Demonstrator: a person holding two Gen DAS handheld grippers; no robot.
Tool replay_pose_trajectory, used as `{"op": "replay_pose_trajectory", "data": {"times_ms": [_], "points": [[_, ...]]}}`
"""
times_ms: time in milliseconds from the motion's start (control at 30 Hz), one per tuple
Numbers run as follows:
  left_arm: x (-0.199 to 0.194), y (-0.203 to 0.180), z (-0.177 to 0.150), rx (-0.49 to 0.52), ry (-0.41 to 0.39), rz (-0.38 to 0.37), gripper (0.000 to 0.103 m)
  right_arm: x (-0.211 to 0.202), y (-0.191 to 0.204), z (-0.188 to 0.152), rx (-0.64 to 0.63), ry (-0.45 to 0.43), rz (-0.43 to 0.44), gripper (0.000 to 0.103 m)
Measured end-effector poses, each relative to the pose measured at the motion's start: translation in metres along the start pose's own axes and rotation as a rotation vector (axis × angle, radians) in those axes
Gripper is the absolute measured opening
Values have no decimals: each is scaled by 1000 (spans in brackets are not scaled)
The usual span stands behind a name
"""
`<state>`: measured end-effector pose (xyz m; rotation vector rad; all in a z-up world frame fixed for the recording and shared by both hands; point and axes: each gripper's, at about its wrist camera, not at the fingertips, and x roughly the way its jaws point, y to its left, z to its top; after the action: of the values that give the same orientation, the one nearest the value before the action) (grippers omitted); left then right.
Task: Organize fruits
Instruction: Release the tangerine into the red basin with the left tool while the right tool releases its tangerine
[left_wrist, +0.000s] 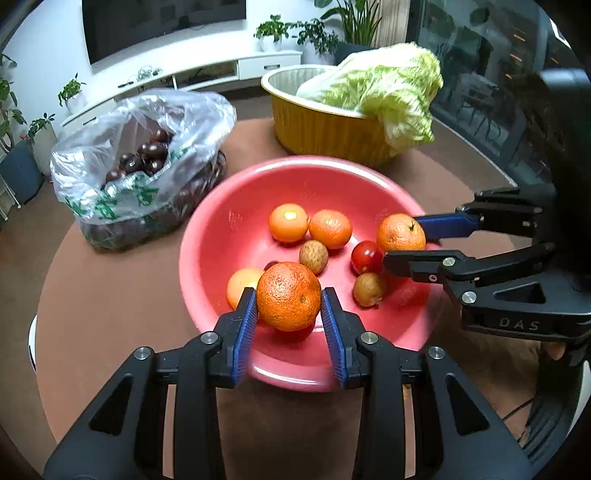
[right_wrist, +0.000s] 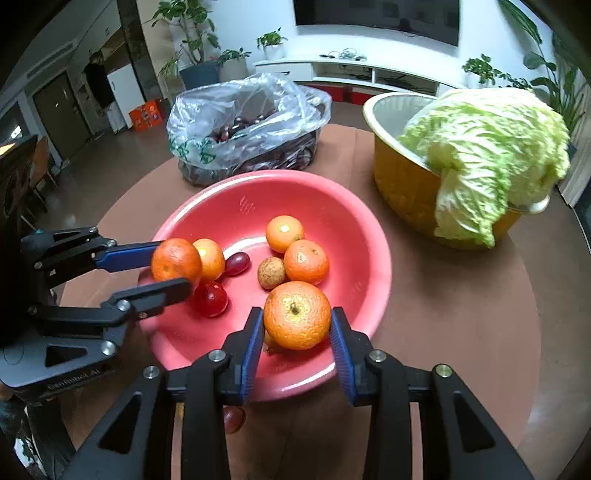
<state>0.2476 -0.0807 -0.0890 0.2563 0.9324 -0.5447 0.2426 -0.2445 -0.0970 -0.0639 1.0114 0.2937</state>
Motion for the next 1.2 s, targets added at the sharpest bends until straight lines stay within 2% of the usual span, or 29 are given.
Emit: {"op": "replay_pose_trajectory", "data": {"times_ms": [400,633,733,900,967,1033,1200], "points": [[10,6,-3,0,10,3,34,8,5,4,-54,18,-29,38],[8,4,-5,9,6,12,35,6,5,3,-54,18,-29,40],[8,3,-5,12,4,14,36,4,4,5,-47,13,-30,45],[8,3,-5,11,1,17,36,-4,1,4,-38,-2,-32,45],[8,3,-5,12,0,11,40,-9,-1,3,-27,-11,-36,45],[7,1,-6,16,-5,1,50,-15,-5,0,-9,-23,-31,45],[6,-2,-6,13,-8,7,52,-35,-14,-13,36,-58,-29,45]]}}
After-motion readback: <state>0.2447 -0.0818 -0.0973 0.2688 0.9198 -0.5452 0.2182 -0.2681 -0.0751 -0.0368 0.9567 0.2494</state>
